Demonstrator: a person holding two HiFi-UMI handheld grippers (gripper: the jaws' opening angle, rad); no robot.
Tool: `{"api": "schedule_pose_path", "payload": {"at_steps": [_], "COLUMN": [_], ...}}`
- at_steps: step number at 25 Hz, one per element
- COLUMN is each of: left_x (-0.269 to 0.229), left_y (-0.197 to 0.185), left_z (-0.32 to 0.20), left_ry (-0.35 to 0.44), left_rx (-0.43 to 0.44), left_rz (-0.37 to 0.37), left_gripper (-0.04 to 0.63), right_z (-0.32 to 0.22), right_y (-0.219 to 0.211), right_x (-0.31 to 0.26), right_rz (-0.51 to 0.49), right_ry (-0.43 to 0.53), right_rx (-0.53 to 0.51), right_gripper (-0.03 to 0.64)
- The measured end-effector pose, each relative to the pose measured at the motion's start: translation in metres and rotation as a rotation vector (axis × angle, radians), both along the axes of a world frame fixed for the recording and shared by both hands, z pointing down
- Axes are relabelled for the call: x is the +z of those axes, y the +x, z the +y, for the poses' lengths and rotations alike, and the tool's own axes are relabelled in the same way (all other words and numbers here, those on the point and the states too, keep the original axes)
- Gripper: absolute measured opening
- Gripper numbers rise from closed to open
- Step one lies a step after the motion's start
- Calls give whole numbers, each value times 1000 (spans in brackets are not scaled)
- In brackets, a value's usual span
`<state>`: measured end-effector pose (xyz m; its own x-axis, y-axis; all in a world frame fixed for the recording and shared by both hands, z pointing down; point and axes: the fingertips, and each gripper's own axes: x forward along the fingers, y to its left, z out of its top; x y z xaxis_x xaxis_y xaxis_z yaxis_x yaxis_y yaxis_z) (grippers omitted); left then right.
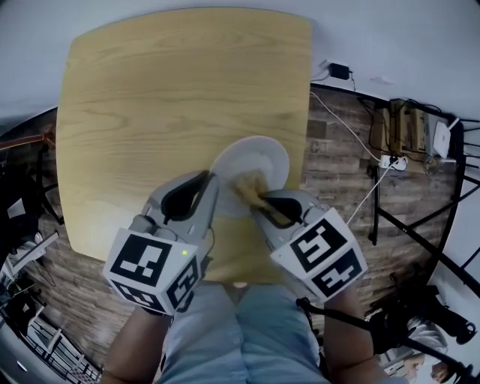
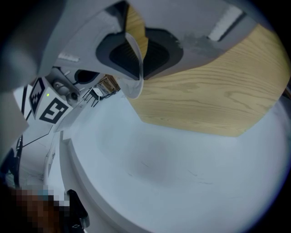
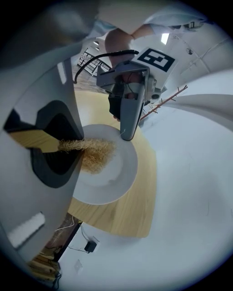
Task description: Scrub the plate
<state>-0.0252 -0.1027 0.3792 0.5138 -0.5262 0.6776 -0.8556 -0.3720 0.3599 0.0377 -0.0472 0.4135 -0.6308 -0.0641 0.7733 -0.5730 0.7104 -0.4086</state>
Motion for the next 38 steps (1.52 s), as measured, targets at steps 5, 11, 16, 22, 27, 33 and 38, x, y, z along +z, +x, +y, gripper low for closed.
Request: {"api": "schedule_pose_path", "payload": {"at_steps": [5,11,16,22,27,33,38], "left_x": [-2,-2,-2,2,6,8,9], "left_y": [2,8,9,9,5,0,-5], "left_z": [2,3,6,5,4,6,8], "left_ry": [5,6,2,-3,-18,-19,-11], "left_rx": [11,24,24,14,-8,-8,-4], "left_rz": [-5,-2,5,11,15,10,7], "left_gripper": [51,51,51,51,51,51,52], "right_z": [-3,-17,-28,-33,-14,24,48], "right_y": [21,41,34,3,-19,-34,-44], "right_x": [5,9,5,-8,-12,-11,-19], "right_rz": [38,80,78,33,-6,-46,-108], "right_ry": [-2,20,54,84,58,-28,-84], "right_rx": [52,103,89,29,-55,-155,-193], "right_gripper": [38,38,38,38,38,38,38]}}
